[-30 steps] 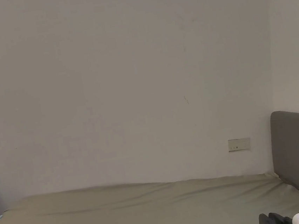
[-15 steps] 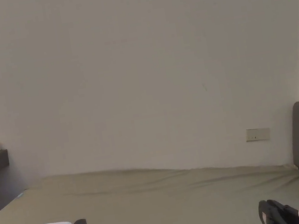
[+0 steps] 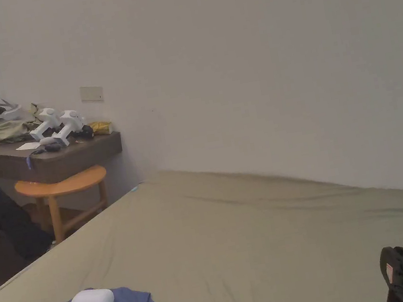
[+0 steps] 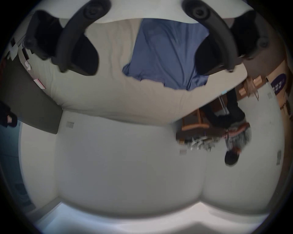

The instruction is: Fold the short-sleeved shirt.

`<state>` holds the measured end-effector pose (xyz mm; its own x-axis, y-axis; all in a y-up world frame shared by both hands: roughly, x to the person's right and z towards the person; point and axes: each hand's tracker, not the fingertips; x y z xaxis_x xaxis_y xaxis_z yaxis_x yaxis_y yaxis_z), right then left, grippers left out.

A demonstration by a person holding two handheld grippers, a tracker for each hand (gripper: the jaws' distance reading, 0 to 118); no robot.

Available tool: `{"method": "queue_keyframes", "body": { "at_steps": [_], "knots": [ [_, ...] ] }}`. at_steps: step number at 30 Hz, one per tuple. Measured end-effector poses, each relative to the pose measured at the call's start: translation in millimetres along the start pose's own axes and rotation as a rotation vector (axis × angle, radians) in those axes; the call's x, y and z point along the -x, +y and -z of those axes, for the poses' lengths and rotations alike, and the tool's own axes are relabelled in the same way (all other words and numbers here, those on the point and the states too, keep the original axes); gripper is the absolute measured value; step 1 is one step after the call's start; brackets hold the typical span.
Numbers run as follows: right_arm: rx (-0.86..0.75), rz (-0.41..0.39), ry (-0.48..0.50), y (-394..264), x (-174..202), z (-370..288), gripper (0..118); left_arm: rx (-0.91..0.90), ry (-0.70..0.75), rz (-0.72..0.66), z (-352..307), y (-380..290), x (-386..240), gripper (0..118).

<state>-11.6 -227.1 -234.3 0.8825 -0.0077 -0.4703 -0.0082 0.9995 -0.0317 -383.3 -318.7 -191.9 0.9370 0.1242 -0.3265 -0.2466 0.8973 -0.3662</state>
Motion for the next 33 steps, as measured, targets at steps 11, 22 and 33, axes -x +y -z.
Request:
{"method": "queue_keyframes", "body": {
  "at_steps": [11, 22, 33],
  "knots": [
    [0.098, -0.04, 0.026, -37.9, 2.4, 67.3, 12, 0.432, 0.06, -0.105, 216.2, -100.0, 54.1, 116],
    [0.2, -0.069, -0.027, -76.4, -19.7, 107.4, 14, 0.394, 0.01, 0.058, 251.9, -104.7, 1.4, 8],
    [0.269, 0.052, -0.113, -101.6, -78.0, 78.3, 14, 0.299, 0.03, 0.123, 273.6, -82.1, -19.5, 7]
  ]
}}
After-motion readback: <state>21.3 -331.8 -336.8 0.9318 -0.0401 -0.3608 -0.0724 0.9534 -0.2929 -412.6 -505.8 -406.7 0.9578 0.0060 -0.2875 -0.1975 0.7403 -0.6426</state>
